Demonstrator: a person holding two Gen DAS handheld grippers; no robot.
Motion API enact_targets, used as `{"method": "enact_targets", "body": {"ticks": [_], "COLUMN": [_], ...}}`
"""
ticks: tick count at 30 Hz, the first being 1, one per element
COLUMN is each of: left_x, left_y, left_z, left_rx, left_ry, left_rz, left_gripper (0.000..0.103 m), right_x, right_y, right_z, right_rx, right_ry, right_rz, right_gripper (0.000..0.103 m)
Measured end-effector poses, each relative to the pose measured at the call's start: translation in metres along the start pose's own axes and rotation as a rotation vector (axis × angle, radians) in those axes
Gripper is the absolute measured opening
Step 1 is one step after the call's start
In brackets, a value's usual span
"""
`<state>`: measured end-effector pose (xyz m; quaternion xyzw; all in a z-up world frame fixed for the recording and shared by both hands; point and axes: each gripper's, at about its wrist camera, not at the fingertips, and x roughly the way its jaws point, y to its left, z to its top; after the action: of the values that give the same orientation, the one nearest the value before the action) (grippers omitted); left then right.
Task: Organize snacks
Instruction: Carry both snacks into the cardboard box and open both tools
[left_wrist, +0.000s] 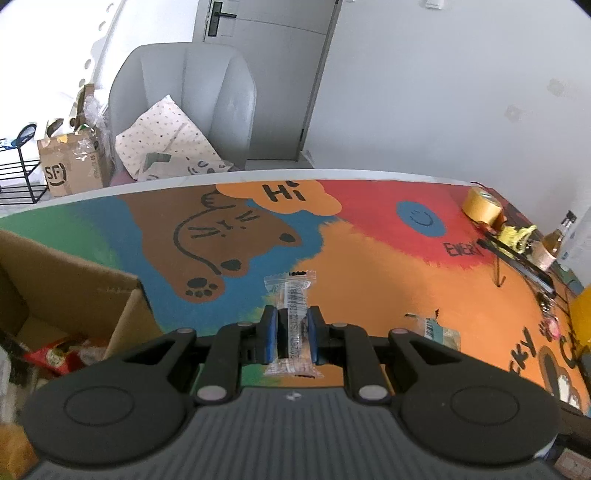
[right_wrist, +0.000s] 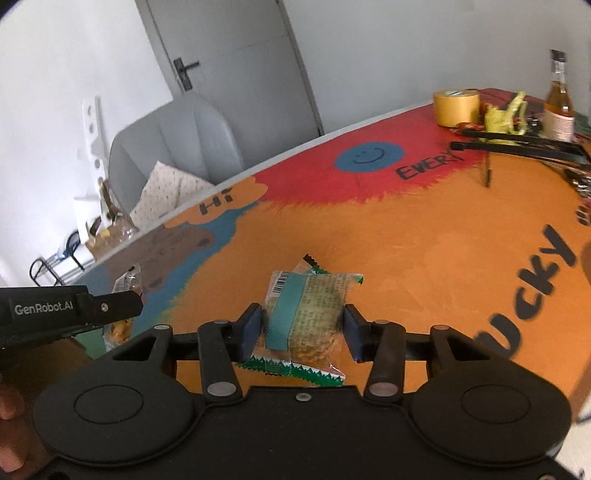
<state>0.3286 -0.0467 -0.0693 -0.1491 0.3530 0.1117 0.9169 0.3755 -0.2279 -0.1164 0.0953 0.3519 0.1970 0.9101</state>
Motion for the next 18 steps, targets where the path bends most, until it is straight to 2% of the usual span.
{"method": "enact_targets", "body": {"ticks": [10,18], "left_x": [-0.039,-0.071], "left_y": [0.012,0.030], "left_z": [-0.013,-0.017], "left_rx": [-0.011,-0.005], "left_ry": [-0.017,-0.040], "left_rz": [-0.052,-0.080], "left_gripper": [0.016,0.016], "right_x": [-0.042,-0.079], "right_y": [0.008,0.036], "right_z": [-0.011,-0.015], "right_rx": [0.040,0.011], "right_ry": [-0.052,-0.117], "right_rz": [0.044,0.092], "right_gripper": [0.045,0.045]}}
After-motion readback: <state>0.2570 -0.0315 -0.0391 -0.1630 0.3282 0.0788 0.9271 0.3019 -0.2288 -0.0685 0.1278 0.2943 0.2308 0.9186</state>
